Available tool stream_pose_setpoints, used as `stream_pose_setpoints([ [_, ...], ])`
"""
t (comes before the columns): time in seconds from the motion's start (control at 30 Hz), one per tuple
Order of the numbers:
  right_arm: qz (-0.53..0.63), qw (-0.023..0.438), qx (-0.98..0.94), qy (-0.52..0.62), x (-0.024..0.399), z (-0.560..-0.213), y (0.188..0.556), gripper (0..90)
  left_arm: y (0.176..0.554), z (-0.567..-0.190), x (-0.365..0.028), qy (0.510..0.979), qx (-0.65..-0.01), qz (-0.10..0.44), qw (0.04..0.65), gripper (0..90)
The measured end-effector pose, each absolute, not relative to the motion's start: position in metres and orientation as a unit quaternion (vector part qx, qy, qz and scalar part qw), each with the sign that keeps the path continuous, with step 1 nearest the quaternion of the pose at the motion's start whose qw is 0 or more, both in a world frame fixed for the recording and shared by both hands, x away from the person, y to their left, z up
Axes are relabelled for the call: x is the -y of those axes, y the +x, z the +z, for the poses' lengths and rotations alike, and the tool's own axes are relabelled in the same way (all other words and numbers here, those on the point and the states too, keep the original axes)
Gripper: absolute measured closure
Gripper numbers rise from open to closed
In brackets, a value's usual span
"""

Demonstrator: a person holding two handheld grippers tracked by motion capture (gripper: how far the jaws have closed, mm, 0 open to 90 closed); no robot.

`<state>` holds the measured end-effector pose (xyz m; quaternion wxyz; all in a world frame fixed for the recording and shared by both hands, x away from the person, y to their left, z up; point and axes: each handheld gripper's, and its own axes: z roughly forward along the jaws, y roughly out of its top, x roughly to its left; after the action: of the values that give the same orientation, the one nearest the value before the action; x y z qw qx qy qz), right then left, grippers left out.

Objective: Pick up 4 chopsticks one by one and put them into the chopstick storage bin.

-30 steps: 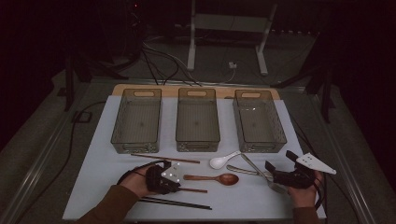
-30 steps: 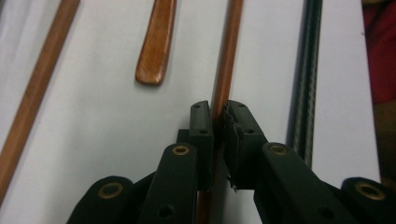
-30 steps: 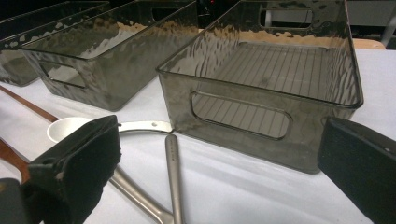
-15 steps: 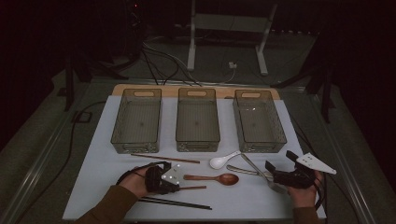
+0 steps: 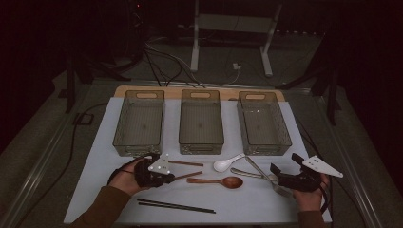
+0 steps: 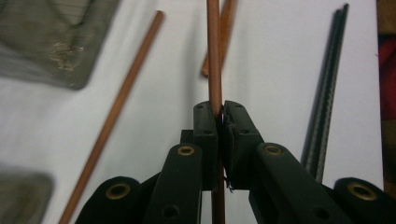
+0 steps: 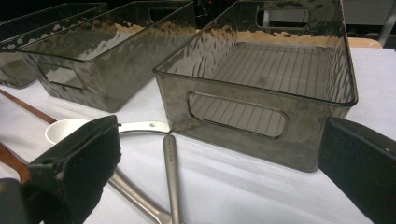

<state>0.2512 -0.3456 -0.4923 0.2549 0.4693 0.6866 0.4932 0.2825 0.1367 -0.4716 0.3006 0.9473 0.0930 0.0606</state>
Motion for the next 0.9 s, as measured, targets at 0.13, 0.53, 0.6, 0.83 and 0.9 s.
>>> stream_pose_setpoints([
  [0.13, 0.494, 0.255, -0.686, 0.47, 0.346, -0.492, 0.251, 0.0, 0.287, -0.462, -0.145, 0.943, -0.113, 0.073, 0.305, 86.3],
  [0.53, 0.494, 0.255, -0.685, 0.47, 0.346, -0.492, 0.251, 0.0, 0.303, -0.435, -0.166, 0.923, -0.179, 0.103, 0.325, 86.3],
  [0.6, 0.494, 0.254, -0.685, 0.47, 0.346, -0.492, 0.251, 0.0, 0.305, -0.431, -0.169, 0.919, -0.189, 0.109, 0.33, 86.2],
  [0.83, 0.493, 0.254, -0.686, 0.47, 0.346, -0.493, 0.252, 0.0, 0.313, -0.423, -0.176, 0.911, -0.218, 0.114, 0.331, 86.2],
  [0.9, 0.494, 0.254, -0.686, 0.471, 0.346, -0.493, 0.252, 0.0, 0.315, -0.421, -0.178, 0.909, -0.225, 0.115, 0.331, 86.2],
])
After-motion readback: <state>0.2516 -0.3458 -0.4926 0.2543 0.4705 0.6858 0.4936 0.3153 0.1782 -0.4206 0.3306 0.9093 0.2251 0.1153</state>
